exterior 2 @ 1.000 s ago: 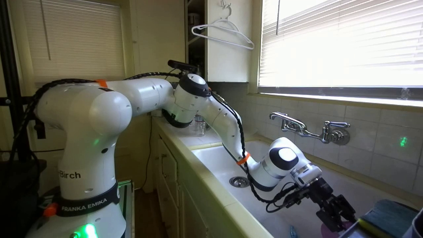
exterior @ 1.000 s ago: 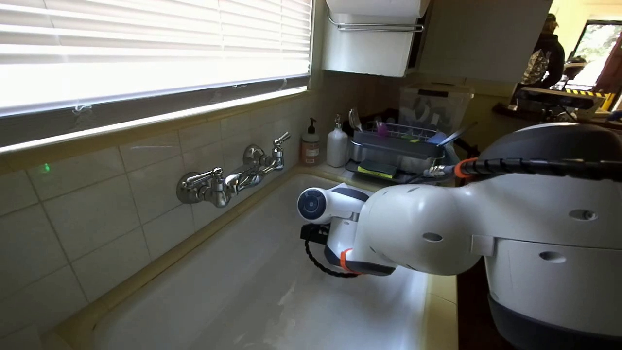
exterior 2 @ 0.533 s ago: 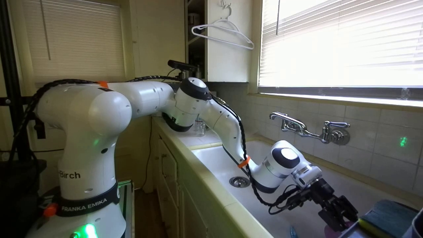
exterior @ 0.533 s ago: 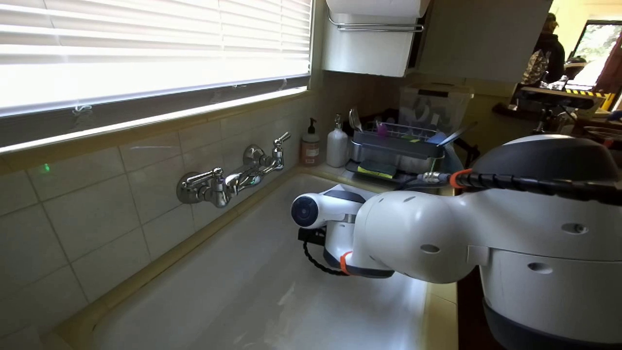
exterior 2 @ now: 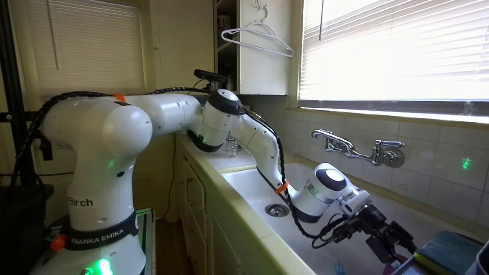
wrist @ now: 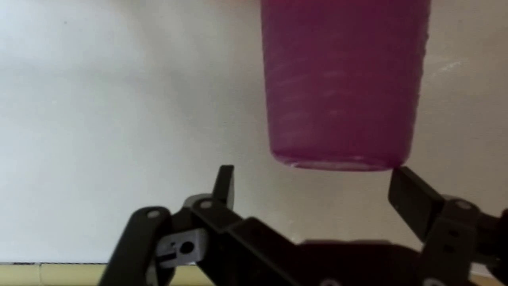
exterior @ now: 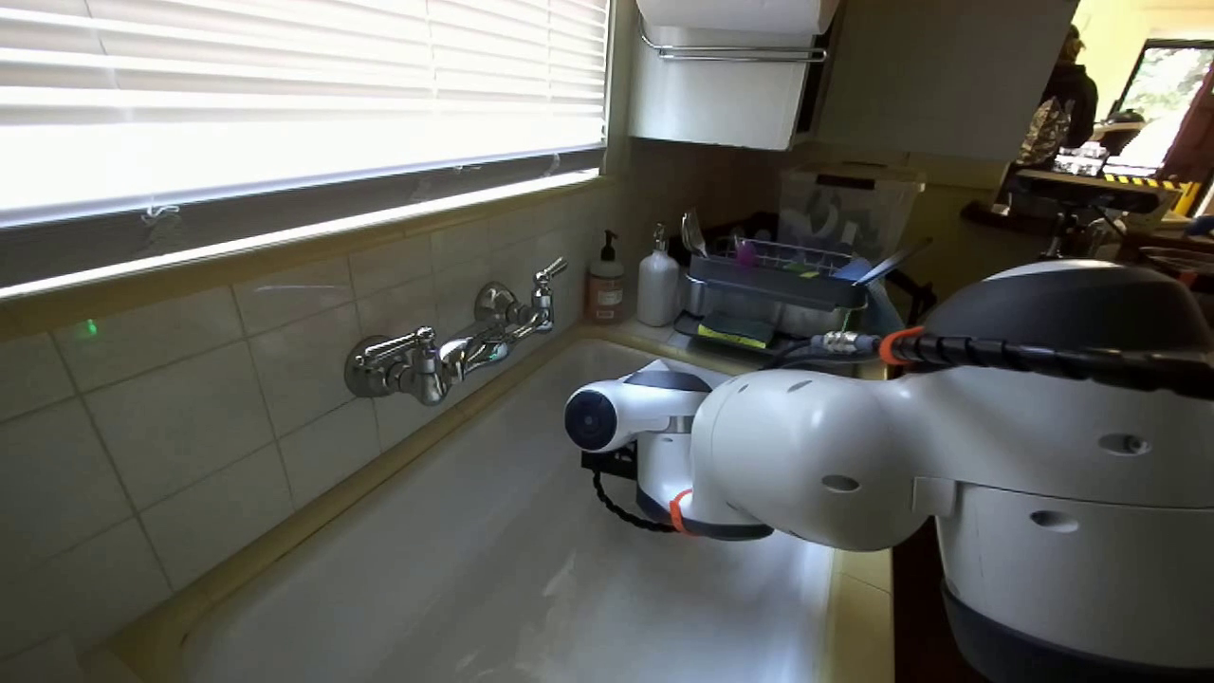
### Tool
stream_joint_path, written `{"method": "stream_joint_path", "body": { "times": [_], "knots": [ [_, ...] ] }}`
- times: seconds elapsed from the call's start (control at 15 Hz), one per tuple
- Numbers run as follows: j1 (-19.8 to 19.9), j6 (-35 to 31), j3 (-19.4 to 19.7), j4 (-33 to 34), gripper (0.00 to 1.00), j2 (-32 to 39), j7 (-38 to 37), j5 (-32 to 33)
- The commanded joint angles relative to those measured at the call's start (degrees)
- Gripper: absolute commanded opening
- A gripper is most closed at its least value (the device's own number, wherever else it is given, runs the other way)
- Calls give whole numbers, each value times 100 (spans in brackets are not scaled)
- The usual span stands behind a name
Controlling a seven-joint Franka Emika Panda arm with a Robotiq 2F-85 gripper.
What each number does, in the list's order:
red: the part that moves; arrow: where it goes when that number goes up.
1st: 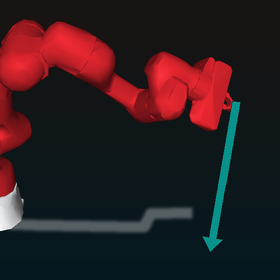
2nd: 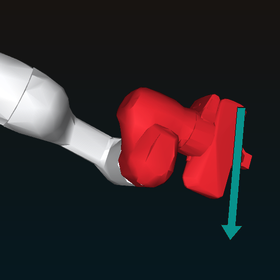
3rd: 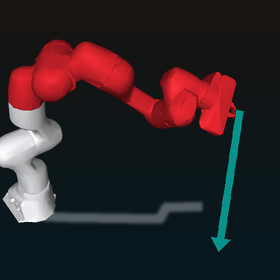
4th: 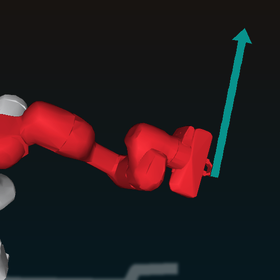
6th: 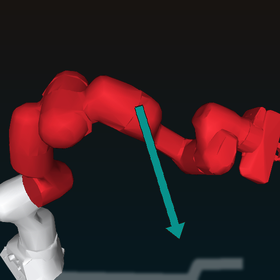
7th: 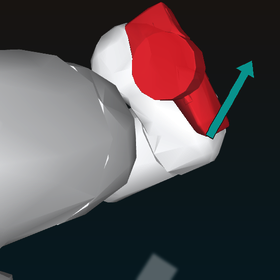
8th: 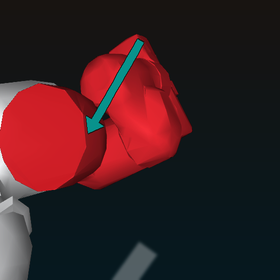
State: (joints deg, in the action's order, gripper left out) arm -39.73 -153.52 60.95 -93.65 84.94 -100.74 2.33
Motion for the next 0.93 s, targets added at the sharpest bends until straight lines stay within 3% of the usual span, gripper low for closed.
{"method": "stream_joint_path", "body": {
  "times": [0.0, 0.87],
  "knots": [
    [9, 141, 25, 135, 100, 77, -274, 146],
    [-91, 140, -123, -240, 100, -581, -34, 135]
  ]
}}
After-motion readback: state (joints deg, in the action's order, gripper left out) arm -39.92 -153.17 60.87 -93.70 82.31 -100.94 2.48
